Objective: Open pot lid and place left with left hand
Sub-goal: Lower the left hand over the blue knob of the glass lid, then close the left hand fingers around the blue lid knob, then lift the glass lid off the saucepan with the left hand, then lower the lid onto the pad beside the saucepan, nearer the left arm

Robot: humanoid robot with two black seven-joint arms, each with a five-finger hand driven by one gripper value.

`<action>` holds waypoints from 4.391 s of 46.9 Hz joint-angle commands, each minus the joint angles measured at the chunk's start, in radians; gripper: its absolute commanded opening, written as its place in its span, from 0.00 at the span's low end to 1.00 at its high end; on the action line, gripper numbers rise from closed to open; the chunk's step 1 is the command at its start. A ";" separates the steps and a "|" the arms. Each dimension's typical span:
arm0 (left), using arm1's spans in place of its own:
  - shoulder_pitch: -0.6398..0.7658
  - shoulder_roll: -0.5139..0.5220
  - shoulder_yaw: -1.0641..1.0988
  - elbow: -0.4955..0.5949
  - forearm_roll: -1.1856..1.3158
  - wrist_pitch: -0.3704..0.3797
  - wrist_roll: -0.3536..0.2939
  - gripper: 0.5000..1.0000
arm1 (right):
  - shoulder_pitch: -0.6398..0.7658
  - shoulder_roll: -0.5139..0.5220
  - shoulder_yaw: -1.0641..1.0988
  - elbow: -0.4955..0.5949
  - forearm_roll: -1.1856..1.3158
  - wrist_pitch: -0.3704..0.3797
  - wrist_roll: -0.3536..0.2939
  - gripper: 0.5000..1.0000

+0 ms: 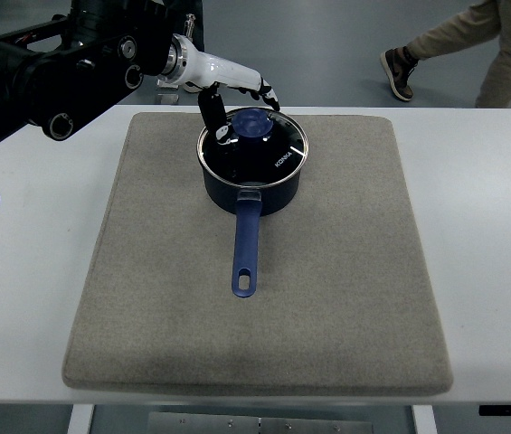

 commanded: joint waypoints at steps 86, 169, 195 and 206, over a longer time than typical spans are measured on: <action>0.002 0.000 0.000 -0.003 0.018 0.000 0.000 0.16 | 0.001 0.000 0.000 0.000 0.000 -0.001 0.000 0.83; 0.023 0.466 -0.029 -0.253 -0.085 0.000 -0.003 0.00 | 0.001 0.000 0.000 0.001 0.000 -0.001 0.000 0.83; 0.252 0.477 -0.078 -0.246 -0.074 0.009 -0.003 0.00 | 0.001 0.000 0.000 0.001 0.000 -0.001 0.000 0.83; 0.282 0.428 -0.077 -0.210 -0.071 0.065 -0.003 0.00 | 0.001 0.000 0.000 0.000 0.000 0.001 0.000 0.83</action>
